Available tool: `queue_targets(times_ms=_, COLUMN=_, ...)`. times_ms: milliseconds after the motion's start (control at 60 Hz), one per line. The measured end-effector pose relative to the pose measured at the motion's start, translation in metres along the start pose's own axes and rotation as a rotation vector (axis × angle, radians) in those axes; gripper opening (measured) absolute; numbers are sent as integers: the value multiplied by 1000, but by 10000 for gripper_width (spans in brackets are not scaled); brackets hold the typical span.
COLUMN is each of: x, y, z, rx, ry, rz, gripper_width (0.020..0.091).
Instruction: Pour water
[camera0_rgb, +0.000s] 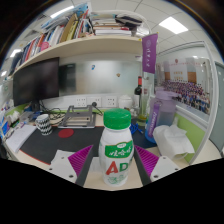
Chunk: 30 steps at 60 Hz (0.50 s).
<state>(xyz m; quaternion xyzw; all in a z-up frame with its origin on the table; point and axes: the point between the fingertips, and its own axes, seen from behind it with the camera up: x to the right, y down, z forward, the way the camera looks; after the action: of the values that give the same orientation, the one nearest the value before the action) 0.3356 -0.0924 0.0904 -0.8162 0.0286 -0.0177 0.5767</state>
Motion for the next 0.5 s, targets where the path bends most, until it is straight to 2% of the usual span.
queue_targets(times_ms=100, x=-8, y=3, z=7, rx=15, ry=-8, rz=-26, gripper_width=658)
queue_targets(times_ms=133, x=-7, y=2, z=8, rx=24, ry=-3, rz=-44, gripper_width=592)
queue_targets(times_ms=217, x=-5, y=0, z=9, rx=49, ry=5, rz=-59, gripper_width=559)
queue_targets(times_ms=300, x=-4, y=-2, z=10, rx=80, ry=24, rz=-44, gripper_width=493)
queue_targets(times_ms=317, x=-5, y=-3, z=10, rx=88, ry=23, rz=-46, gripper_width=459)
queue_targets(times_ms=433, x=-4, y=-5, z=13, rx=112, ry=30, rz=-70, gripper_width=355)
queue_targets(times_ms=500, x=-5, y=-7, z=14, rx=122, ry=37, rz=-95, gripper_width=352)
